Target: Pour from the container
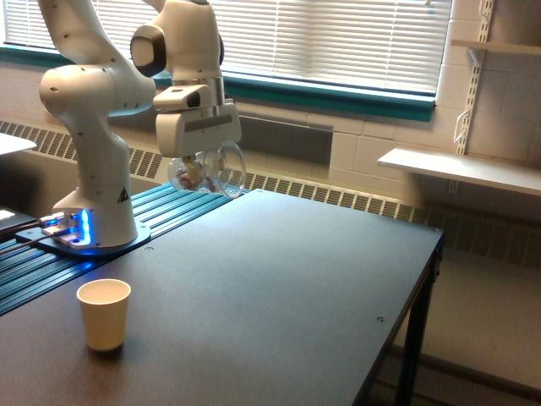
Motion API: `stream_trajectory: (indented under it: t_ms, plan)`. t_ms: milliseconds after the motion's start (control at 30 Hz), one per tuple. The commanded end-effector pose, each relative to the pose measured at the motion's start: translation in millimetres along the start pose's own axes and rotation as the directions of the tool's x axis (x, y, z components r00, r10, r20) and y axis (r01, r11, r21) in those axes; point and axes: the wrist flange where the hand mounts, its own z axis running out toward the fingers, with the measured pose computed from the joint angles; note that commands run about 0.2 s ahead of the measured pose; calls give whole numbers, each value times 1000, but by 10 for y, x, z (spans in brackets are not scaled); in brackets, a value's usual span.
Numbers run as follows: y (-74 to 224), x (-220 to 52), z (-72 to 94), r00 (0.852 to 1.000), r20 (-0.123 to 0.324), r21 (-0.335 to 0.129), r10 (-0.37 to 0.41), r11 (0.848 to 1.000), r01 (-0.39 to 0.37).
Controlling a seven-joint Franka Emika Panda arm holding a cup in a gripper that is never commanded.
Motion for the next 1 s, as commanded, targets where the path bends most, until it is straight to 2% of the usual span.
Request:
stream_trajectory:
  t_ms: [33,200,267,333,467,767,900,967,1000]
  plan:
    - [221,-77,88,999,36,-39,10,999,-9]
    - [342,-42,47,999,26,-19,35,999,-35]
    - [398,-45,56,999,26,-33,40,999,-39]
    - [462,-26,55,997,27,-28,77,997,-76]
    - [580,-1,78,993,32,-73,117,991,-114]
    - [833,106,151,991,8,-89,134,987,-133]
    - [1059,169,206,985,2,-112,175,979,-173]
    - [1203,189,246,975,-2,-138,221,966,-219]
    - [1253,202,252,972,-3,-134,236,963,-235]
